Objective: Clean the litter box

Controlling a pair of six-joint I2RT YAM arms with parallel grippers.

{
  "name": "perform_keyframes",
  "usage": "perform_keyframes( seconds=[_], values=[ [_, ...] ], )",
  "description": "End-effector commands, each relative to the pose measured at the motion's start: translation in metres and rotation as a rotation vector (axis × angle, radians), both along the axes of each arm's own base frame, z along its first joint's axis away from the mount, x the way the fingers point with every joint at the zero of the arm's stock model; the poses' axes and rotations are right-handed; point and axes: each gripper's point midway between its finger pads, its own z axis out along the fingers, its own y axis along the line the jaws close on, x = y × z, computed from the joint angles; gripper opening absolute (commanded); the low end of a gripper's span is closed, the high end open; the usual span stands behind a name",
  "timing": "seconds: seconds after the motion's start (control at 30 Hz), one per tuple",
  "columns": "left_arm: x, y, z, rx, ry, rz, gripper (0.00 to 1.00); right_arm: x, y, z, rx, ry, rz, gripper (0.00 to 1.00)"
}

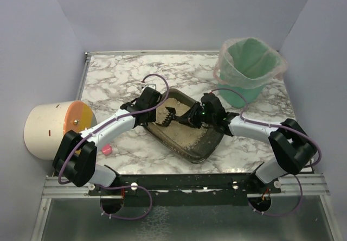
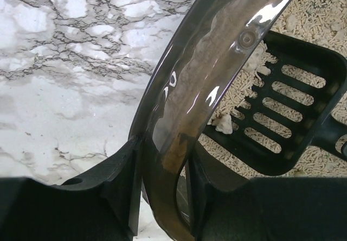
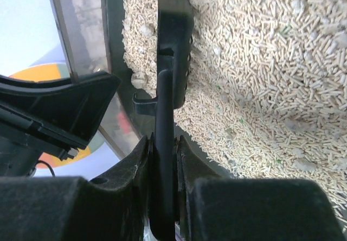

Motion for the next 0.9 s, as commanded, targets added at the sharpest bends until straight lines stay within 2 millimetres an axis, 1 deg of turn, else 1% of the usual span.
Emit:
perform_keyframes(
  seconds=[0.0, 0.07, 0.17, 0.23, 0.43, 0.53, 0.6, 0.67, 0.7, 0.8, 0.87],
  values=[
    [-0.007, -0.036, 0.020, -0.145, -0.020, -0.104, 0.00, -0.014, 0.021, -0.010, 0.174, 0.028, 0.055, 0.01],
    [-0.006, -0.035, 0.021, -0.139, -0.028, -0.100, 0.00, -0.020, 0.021, -0.009, 0.218, 0.028, 0.068, 0.00],
    [-0.004, -0.031, 0.023, -0.126, -0.040, -0.090, 0.00, -0.025, 0.016, -0.007, 0.247, 0.008, 0.064, 0.00],
    [-0.003, -0.029, 0.024, -0.118, -0.047, -0.080, 0.03, -0.029, 0.014, -0.004, 0.267, -0.008, 0.063, 0.00],
    [-0.002, -0.025, 0.025, -0.102, -0.053, -0.067, 0.05, -0.036, 0.007, 0.002, 0.321, -0.036, 0.057, 0.00],
    [-0.002, -0.023, 0.025, -0.092, -0.055, -0.061, 0.09, -0.039, 0.005, 0.004, 0.346, -0.049, 0.051, 0.01],
    [-0.002, -0.020, 0.026, -0.085, -0.061, -0.052, 0.16, -0.040, 0.003, 0.005, 0.348, -0.051, 0.052, 0.01],
    [-0.001, -0.019, 0.026, -0.080, -0.065, -0.045, 0.28, -0.042, 0.002, 0.006, 0.351, -0.057, 0.054, 0.00],
    [-0.001, -0.018, 0.026, -0.077, -0.066, -0.043, 0.32, -0.042, 0.002, 0.008, 0.354, -0.062, 0.055, 0.00],
    [-0.001, -0.018, 0.026, -0.076, -0.068, -0.038, 0.42, -0.044, -0.002, 0.010, 0.346, -0.075, 0.048, 0.00],
    [-0.001, -0.017, 0.026, -0.076, -0.069, -0.036, 0.47, -0.046, -0.006, 0.010, 0.330, -0.080, 0.045, 0.01]
  ],
)
